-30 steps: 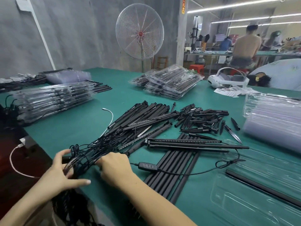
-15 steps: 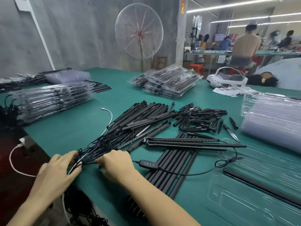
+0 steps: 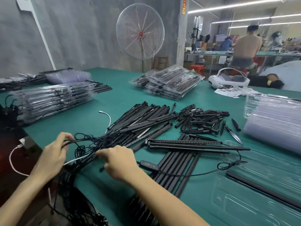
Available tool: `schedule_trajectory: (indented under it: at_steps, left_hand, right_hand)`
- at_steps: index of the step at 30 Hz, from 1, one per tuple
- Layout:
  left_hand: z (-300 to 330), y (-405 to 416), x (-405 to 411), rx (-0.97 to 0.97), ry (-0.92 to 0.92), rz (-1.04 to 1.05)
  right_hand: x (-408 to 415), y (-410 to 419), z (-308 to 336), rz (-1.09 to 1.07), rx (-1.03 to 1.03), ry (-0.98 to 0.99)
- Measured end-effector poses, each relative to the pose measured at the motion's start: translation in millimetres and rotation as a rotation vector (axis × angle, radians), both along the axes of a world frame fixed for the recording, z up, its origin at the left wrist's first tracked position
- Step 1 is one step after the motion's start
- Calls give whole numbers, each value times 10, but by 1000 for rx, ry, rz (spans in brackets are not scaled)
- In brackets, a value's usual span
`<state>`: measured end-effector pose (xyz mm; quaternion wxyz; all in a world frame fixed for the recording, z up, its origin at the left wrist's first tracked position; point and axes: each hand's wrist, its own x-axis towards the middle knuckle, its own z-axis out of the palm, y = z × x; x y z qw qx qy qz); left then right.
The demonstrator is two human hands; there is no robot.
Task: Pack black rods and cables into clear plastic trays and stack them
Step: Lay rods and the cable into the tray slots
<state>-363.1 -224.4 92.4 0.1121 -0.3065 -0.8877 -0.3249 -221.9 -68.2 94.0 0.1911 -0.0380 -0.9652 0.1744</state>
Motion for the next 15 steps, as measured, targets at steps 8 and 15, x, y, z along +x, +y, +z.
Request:
schedule_trajectory:
  at_steps: [8, 15]
  left_hand:
    - [-230, -164, 316, -438, -95, -140]
    - [-339, -352, 431, -264, -208, -257]
  right_hand:
    - [-15, -68, -168, 5, -56, -137]
    - [25, 53, -300, -31, 37, -134]
